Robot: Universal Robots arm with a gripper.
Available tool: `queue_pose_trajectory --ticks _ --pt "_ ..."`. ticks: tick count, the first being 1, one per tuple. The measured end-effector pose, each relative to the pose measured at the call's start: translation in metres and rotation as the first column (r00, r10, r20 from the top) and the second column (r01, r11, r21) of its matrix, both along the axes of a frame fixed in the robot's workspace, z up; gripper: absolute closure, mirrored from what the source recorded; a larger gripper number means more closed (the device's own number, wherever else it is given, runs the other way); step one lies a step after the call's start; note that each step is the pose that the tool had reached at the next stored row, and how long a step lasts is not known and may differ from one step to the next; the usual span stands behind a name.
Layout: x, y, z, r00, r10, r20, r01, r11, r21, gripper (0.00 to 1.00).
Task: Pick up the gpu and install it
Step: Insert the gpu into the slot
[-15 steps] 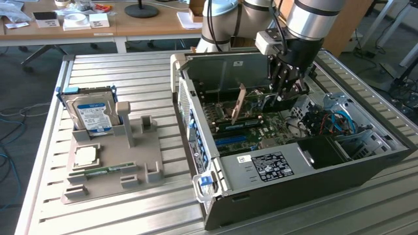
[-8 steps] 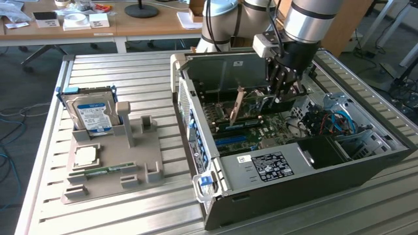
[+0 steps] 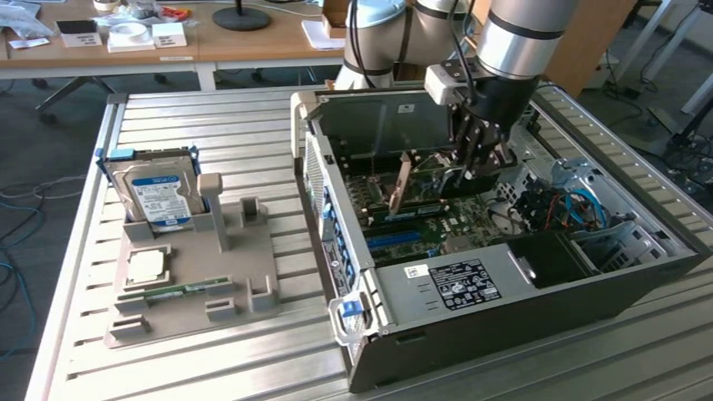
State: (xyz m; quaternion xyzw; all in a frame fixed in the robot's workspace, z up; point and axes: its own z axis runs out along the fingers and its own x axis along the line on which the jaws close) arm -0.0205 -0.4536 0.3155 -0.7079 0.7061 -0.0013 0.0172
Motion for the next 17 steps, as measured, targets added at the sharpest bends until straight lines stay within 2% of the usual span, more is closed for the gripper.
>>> queue_pose_trajectory --ticks 17 --pt "-0.0022 0.0 -0.0071 1.0 0.001 0.0005 -0.001 1.0 -0.0001 0.73"
